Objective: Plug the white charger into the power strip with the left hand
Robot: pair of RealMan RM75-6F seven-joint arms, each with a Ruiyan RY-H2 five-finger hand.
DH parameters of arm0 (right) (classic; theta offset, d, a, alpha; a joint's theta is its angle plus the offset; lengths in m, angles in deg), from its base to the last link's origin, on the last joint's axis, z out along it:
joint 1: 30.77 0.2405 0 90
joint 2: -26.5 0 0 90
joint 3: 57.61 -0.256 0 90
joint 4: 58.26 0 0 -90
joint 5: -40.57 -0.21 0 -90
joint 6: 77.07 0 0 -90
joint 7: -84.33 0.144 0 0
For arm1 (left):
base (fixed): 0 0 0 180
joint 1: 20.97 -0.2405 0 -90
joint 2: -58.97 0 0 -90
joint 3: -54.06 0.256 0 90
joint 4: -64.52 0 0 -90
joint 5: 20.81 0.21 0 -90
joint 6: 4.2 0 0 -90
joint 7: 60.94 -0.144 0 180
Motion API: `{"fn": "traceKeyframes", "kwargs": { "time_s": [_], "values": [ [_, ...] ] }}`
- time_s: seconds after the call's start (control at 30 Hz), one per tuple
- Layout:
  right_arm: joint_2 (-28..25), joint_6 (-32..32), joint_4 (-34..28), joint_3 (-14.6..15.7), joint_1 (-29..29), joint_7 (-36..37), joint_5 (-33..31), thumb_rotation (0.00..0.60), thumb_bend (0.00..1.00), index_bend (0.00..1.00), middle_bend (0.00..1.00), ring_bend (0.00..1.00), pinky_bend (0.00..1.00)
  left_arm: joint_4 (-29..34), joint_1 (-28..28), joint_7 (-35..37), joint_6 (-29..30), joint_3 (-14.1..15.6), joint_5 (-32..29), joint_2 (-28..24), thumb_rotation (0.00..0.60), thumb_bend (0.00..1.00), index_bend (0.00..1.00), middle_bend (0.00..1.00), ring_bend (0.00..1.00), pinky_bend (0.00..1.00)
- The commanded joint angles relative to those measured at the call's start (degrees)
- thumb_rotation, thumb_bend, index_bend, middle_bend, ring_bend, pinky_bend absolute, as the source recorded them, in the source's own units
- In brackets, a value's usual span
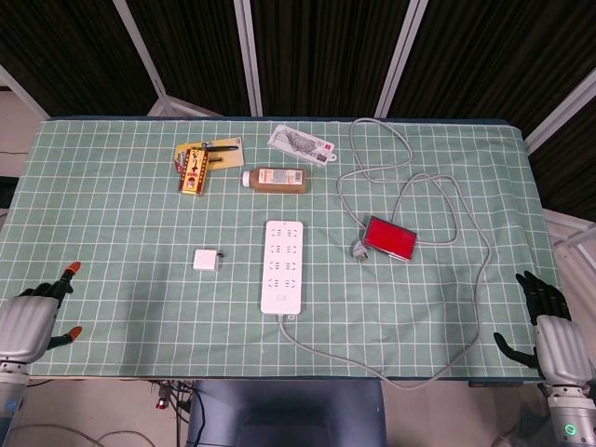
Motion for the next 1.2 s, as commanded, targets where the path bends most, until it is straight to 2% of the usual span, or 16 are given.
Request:
{"fn": "traceKeyframes", "kwargs": {
  "time_s": [0.03, 0.17, 0.33, 0.5, 0.63, 0.9, 1.2],
  "values": [
    [-0.12, 0.17, -0.14, -0.03, 0.02, 0.26, -0.16, 0.600, 0.34, 0.00, 0.00, 0.00, 0.00, 3.25, 3.37, -5.11, -5.00, -1.72, -4.48, 1.19, 0.600, 0.32, 0.00, 0.80, 0.76, 0.81],
    [-0.30, 0.44, -0.45, -0.05, 0.04, 0.63, -0.40, 0.600, 0.34, 0.00, 0.00, 0.00, 0.00, 6.67, 7.08, -10.98, -9.88, -3.57, -10.27, 2.28, 0.600, 0.39, 0.00, 0.89, 0.84, 0.87],
    [-0.56, 0.89, -0.78, -0.21, 0.10, 1.41, -0.95, 0.600, 0.34, 0.00, 0.00, 0.00, 0.00, 11.36, 12.71, -18.78, -15.07, -6.56, -22.46, 3.94, 0.600, 0.43, 0.00, 0.93, 0.87, 0.90],
    [-0.95, 1.52, -1.26, -0.37, 0.21, 2.40, -1.59, 0.600, 0.34, 0.00, 0.00, 0.00, 0.00, 12.53, 17.56, -24.85, -16.78, -7.97, -31.91, 6.52, 0.600, 0.44, 0.02, 0.93, 0.88, 0.90],
    [-1.27, 2.02, -1.57, -0.47, 0.30, 3.12, -2.01, 0.600, 0.34, 0.00, 0.00, 0.00, 0.00, 12.49, 21.30, -29.22, -16.42, -7.98, -38.75, 9.40, 0.600, 0.44, 0.02, 0.93, 0.88, 0.90],
    [-1.70, 2.64, -1.97, -0.59, 0.38, 3.81, -2.65, 0.600, 0.34, 0.00, 0.00, 0.00, 0.00, 9.66, 27.55, -33.85, -16.12, -7.53, -47.10, 14.53, 0.600, 0.45, 0.03, 0.93, 0.88, 0.90],
    [-2.06, 3.08, -2.15, -0.80, 0.43, 4.55, -3.25, 0.600, 0.34, 0.00, 0.00, 0.00, 0.00, 6.53, 31.95, -35.29, -15.35, -6.02, -51.53, 18.57, 0.600, 0.45, 0.04, 0.93, 0.88, 0.90]
  ]
}}
